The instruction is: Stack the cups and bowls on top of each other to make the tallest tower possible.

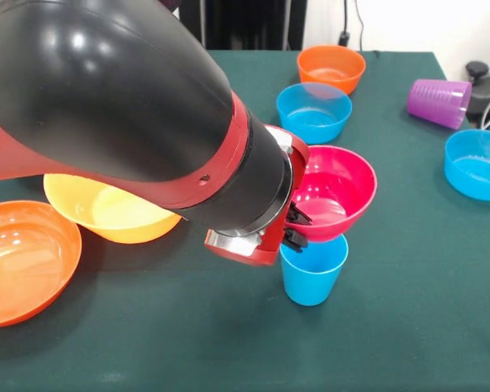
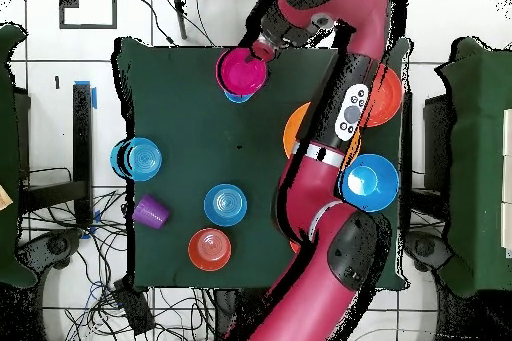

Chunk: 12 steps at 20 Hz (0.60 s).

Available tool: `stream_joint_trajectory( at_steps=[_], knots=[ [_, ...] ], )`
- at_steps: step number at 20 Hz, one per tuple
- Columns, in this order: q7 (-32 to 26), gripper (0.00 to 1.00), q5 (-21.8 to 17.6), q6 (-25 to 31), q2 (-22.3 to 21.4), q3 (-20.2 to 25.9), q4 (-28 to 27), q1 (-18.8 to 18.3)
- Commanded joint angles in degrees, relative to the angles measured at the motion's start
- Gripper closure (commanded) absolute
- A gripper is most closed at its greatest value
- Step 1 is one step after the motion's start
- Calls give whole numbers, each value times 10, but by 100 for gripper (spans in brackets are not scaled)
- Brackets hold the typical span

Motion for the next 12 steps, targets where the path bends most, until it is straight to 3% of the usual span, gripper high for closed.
stream_joint_trajectory(
  at_steps=[1, 12],
  knots=[
    [159, 100, 19, -65, 3, -110, -16, 4],
    [167, 100, 72, -105, 3, -141, -17, 13]
  ],
)
